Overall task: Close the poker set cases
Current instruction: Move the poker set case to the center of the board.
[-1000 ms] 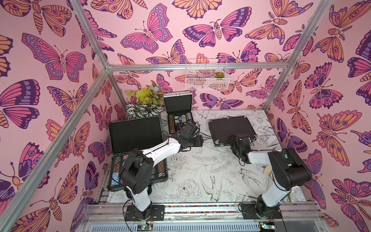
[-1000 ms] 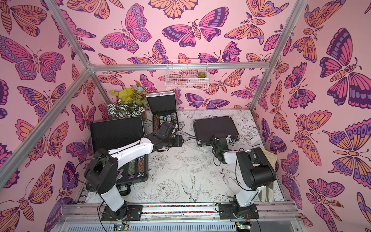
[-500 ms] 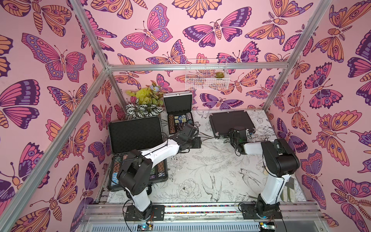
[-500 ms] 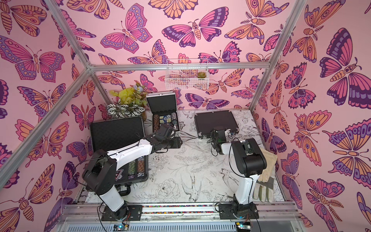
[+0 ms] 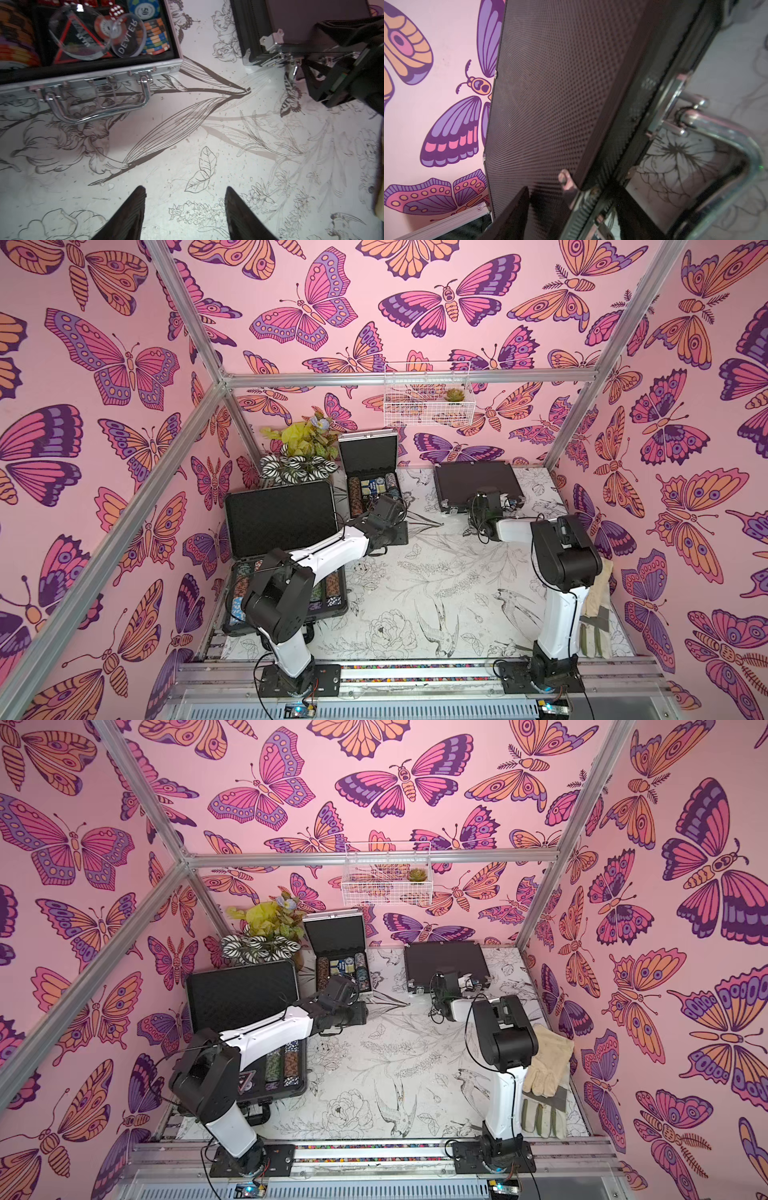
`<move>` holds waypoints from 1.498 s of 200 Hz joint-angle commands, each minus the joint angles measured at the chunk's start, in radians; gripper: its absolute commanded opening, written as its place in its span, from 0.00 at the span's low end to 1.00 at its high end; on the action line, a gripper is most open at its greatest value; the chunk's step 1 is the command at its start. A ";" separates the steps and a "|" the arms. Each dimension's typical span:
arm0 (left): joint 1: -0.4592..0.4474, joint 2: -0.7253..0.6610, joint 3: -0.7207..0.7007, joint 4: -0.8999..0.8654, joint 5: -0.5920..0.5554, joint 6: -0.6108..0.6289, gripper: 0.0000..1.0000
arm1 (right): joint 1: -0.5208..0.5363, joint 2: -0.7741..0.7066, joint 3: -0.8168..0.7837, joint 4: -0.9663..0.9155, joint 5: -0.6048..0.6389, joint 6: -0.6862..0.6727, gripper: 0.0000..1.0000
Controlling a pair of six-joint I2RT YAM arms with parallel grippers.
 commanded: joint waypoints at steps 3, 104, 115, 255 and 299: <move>0.010 0.024 0.043 -0.073 -0.119 0.024 0.62 | 0.006 0.003 0.021 -0.094 -0.078 -0.152 0.67; 0.033 0.279 0.177 0.061 -0.221 0.043 0.49 | 0.085 -0.286 -0.072 -0.182 -0.242 -0.521 0.66; 0.034 0.313 0.193 0.080 -0.233 0.037 0.48 | 0.102 -0.294 -0.074 -0.186 -0.248 -0.531 0.65; 0.043 0.492 0.260 0.189 -0.229 0.015 0.40 | 0.198 -0.338 -0.159 -0.120 -0.271 -0.498 0.62; 0.048 0.560 0.349 0.044 -0.204 -0.001 0.26 | 0.199 -0.384 -0.192 -0.122 -0.272 -0.500 0.61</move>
